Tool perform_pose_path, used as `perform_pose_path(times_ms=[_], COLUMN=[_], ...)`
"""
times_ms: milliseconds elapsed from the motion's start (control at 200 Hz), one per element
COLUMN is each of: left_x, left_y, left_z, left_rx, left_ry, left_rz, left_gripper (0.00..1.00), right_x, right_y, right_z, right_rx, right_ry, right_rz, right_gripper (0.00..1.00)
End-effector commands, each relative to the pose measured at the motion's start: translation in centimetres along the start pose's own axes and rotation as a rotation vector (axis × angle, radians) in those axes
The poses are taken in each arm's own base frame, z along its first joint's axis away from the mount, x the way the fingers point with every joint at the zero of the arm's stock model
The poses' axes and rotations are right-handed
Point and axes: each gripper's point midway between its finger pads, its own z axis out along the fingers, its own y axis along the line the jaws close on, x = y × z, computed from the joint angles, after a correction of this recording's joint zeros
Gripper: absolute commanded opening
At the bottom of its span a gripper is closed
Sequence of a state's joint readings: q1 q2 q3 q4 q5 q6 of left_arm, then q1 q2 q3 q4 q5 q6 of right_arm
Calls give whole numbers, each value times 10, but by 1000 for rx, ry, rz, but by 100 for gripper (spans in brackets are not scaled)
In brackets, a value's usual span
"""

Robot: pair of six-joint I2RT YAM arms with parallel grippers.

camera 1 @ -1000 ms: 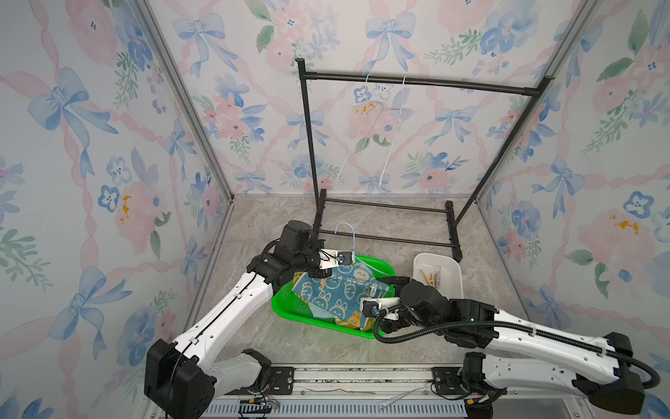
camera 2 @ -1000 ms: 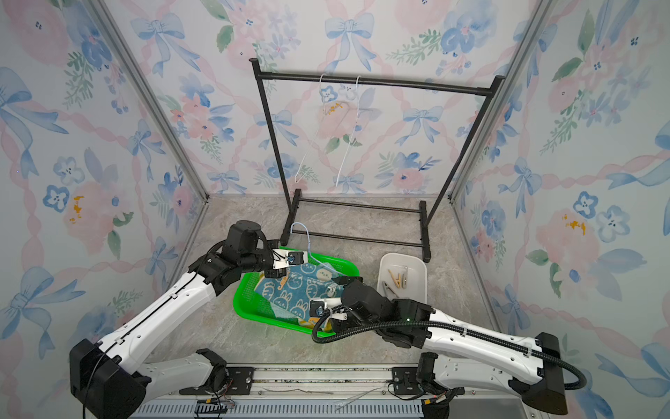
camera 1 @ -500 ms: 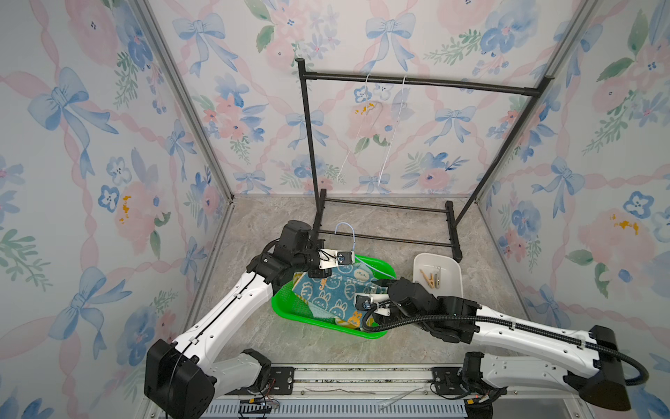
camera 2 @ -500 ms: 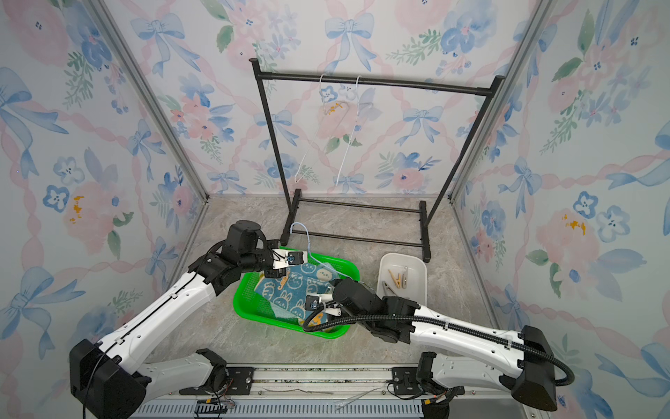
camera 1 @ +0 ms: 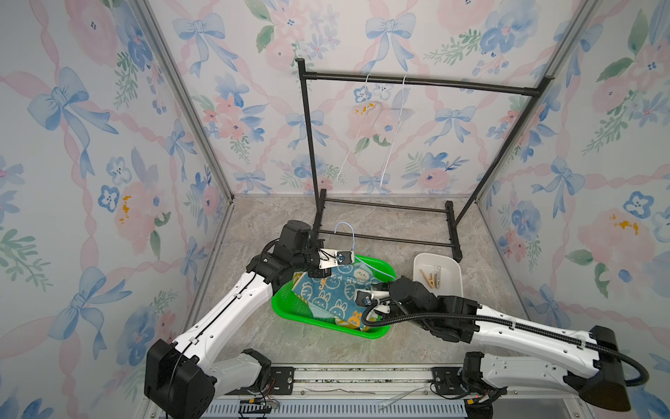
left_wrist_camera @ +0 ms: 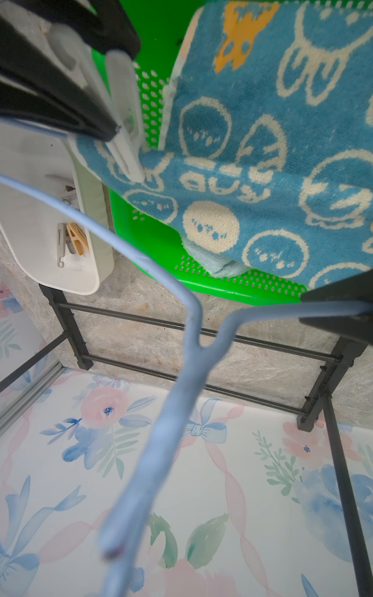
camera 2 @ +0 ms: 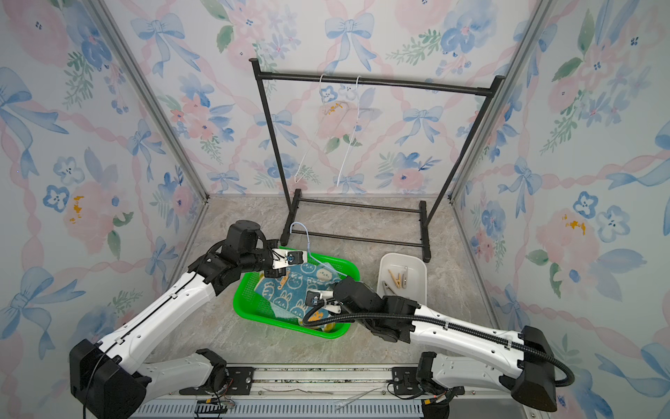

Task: Remove the clothespins securing towels to the hanger
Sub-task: Remove the clothespin from the hanger.

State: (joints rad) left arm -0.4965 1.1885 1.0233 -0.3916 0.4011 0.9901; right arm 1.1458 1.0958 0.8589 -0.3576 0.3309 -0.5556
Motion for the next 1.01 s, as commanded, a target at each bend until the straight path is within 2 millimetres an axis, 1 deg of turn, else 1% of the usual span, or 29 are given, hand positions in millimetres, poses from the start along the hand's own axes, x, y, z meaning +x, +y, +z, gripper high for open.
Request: perform_pose_path(times_ms=[0,95,205,275,510,620,785,860,1000], left_x=[-7,-8,-8,-8,-3,-2,2,2,3], left_y=[6,6,6,5,5,5,7,6,5], left_z=[-6,-7,-7,-7,-7,-6,-5,-5,-7], left_rx=[-16,-19,-19,-18,-23,-25,-34,-34,-41], left_ry=[-27,-27,-29,-28,-10,0,19,18,24], left_rz=[0,2,4,4,10,12,15,27,47], left_gripper=[0,0,0,0,0,0,0,0,0], right_x=[0,-3,-6,-9,-27,-38,-52,-53,-50], right_y=[-10,-13,-17,-20,-29,-33,-46,-55,-76], right_z=[-6,-8,-12,-14,-26,-37,-62,-72,-90], right_rx=[36,41,49,53,51,46,54,72,127], right_ry=[-8,-15,-26,-36,-97,-137,-206,-216,-228], right_rz=[35,46,61,70,123,150,233,283,397], right_gripper=[32,24,19,17,16,16,16,15,15])
